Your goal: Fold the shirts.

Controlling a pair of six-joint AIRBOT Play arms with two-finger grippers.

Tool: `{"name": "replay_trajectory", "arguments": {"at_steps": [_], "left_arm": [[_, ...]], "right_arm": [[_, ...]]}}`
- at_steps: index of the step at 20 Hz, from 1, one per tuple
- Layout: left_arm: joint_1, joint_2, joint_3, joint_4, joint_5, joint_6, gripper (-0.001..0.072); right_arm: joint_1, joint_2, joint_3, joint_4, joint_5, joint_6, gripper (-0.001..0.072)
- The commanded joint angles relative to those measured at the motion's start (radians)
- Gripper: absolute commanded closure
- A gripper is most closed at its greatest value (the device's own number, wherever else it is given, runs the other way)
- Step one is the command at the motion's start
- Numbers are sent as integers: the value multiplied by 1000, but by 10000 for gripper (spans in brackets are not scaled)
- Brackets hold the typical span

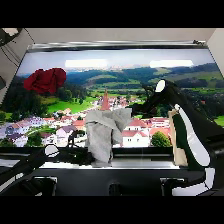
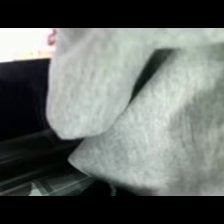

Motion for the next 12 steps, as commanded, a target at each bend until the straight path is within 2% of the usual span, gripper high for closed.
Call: {"name": "replay_trajectory", "arguments": {"at_steps": [1, 3, 7, 8, 9, 10, 11, 12], "left_arm": [[-37, -21, 7, -26, 65, -37, 681], [-37, -21, 9, -26, 61, -35, 683], [-37, -8, 9, -26, 58, -35, 684], [-37, -2, 9, -25, 54, -35, 684], [-37, 5, 9, -22, 54, -35, 685], [-37, 18, 12, 1, 53, -35, 685], [-34, 35, 26, 59, 36, -41, 686], [-14, 56, 56, 164, -14, -80, 686]], "right_arm": [[0, -2, -51, 60, -107, 50, 30], [0, -28, -65, 82, -132, 91, 31], [0, -100, -65, 213, -171, 92, 45], [0, -111, -64, 236, -185, 92, 127], [0, -117, -64, 245, -202, 92, 291], [0, -116, -64, 244, -220, 87, 601], [0, -107, -61, 243, -241, 72, 665], [-2, -88, -48, 223, -256, 37, 666]]}}
